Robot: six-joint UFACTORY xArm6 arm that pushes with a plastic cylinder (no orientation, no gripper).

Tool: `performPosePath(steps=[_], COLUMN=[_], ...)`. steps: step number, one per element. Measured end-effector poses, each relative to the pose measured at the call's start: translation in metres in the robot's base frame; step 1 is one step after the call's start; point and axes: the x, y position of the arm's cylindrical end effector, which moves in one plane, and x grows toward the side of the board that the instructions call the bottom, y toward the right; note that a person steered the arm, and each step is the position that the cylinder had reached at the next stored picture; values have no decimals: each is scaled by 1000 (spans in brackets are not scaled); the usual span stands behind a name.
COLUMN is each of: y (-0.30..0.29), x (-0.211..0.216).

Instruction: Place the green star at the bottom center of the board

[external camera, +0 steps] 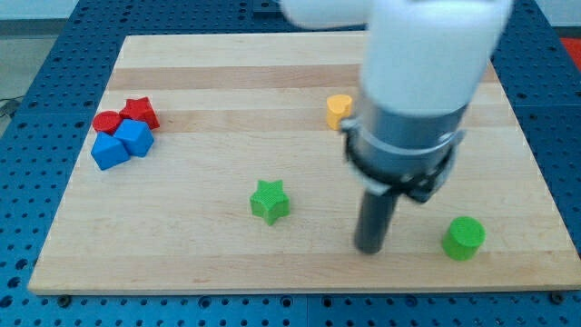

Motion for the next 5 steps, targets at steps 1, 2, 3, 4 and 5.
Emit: performPosePath(steps=[1, 2, 3, 4, 5], y=[-32, -88, -116, -128, -141], x=[26, 1, -60, -75, -85])
